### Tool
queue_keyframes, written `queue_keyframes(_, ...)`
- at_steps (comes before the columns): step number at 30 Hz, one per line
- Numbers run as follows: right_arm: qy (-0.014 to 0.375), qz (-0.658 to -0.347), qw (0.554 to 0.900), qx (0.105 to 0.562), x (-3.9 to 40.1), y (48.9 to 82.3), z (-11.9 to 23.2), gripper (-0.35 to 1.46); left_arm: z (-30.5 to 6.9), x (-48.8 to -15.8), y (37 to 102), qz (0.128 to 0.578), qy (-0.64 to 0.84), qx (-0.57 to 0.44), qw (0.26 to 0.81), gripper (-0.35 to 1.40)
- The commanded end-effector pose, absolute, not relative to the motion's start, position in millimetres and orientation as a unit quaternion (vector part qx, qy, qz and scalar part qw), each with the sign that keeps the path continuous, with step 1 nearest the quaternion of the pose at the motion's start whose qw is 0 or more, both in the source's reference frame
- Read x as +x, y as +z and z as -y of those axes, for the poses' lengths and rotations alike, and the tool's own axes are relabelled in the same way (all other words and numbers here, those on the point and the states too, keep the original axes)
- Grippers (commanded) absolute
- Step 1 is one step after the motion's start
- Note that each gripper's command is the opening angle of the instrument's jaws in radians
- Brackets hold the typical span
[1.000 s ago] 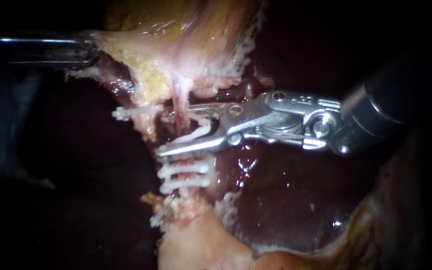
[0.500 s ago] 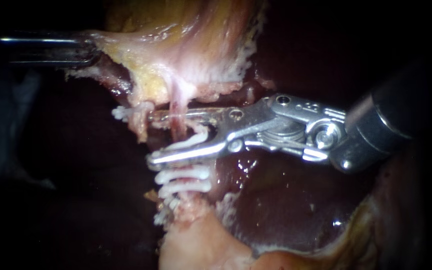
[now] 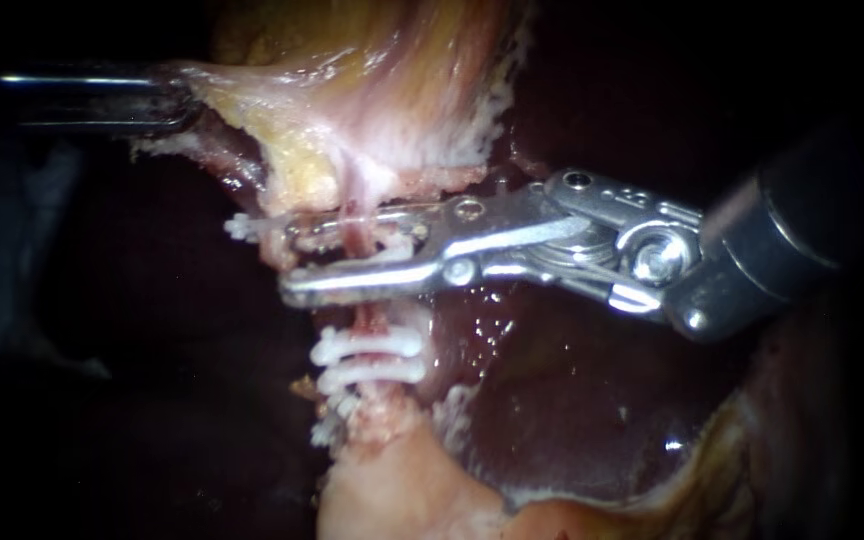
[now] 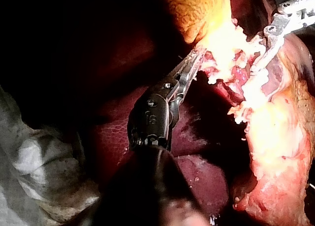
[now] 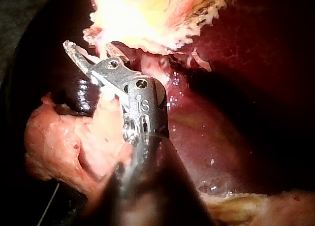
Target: Clipping third clip right tube
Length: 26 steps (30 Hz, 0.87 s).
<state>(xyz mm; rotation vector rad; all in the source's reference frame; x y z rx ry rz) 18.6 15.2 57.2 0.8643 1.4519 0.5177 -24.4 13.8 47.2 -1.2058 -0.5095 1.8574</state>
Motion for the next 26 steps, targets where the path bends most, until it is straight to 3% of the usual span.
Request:
queue_keyframes(1, 0.23, -0.633, 0.633, 0.381, 18.5, 57.2, -15.2, -0.03, -13.9, -24.4, 47.2, 0.203, 0.742, -0.482, 0.421, -0.35)
queue_keyframes(4, 0.24, -0.627, 0.629, 0.391, 18.4, 57.2, -15.1, -0.13, -13.9, -24.4, 47.2, 0.203, 0.742, -0.482, 0.421, -0.35)
queue_keyframes(7, 0.26, -0.614, 0.62, 0.415, 18.3, 57.2, -15.1, -0.35, -13.9, -24.4, 47.2, 0.203, 0.742, -0.482, 0.421, -0.35)
queue_keyframes(14, 0.262, -0.595, 0.631, 0.425, 17.8, 57.1, -15.0, -0.35, -13.9, -24.4, 47.2, 0.203, 0.742, -0.482, 0.421, -0.35)
queue_keyframes(26, 0.262, -0.594, 0.632, 0.423, 17.7, 57.3, -15.0, -0.35, -13.9, -24.4, 47.2, 0.203, 0.742, -0.482, 0.421, -0.35)
